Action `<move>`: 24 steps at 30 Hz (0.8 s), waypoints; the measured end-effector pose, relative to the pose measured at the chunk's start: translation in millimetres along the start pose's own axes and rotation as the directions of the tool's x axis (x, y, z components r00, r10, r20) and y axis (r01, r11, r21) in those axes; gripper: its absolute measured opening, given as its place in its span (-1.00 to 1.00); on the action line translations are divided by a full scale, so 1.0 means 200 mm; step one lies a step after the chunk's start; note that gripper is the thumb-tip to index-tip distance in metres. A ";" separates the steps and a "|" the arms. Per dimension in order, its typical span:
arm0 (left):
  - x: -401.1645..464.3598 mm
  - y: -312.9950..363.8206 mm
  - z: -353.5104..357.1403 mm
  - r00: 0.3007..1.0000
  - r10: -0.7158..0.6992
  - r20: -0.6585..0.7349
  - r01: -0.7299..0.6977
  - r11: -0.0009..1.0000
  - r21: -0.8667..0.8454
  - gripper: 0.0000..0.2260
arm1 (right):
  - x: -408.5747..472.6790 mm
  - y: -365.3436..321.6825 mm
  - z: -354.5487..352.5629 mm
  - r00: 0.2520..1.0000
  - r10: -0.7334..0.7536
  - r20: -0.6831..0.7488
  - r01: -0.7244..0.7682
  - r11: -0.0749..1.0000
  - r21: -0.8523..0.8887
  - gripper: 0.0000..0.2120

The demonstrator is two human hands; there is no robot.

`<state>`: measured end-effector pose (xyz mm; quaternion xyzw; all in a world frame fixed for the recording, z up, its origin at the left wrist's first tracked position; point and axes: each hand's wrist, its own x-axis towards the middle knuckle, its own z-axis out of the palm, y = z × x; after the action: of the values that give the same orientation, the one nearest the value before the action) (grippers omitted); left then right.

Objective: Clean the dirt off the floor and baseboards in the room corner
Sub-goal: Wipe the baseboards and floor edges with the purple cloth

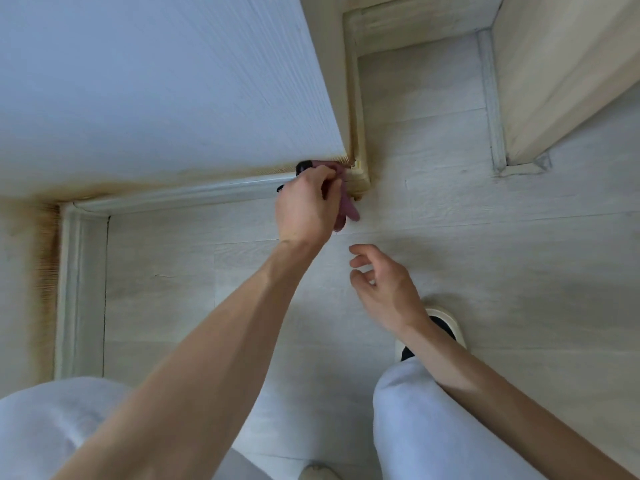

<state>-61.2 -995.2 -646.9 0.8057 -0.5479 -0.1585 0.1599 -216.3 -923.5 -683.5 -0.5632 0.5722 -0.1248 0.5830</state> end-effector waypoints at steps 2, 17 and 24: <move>-0.01 -0.01 -0.02 0.996 -0.066 -0.059 0.066 0.998 0.005 -0.85 | -0.01 0.01 -0.04 1.000 -0.002 -0.020 0.002 1.000 0.009 -0.64; 0.01 0.06 0.05 0.995 0.054 -0.089 -0.047 0.996 0.070 -0.80 | -0.05 0.08 -0.09 0.998 0.002 -0.064 -0.002 1.000 0.008 -0.63; 0.00 -0.11 -0.01 0.995 0.066 -0.071 -0.062 0.996 0.056 -0.84 | -0.04 0.05 -0.05 0.999 -0.017 -0.032 0.017 1.000 -0.022 -0.64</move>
<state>-42.1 -987.7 -654.5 0.7969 -0.5714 -0.1091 0.1630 -231.9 -918.5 -684.6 -0.5721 0.5781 -0.1328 0.5664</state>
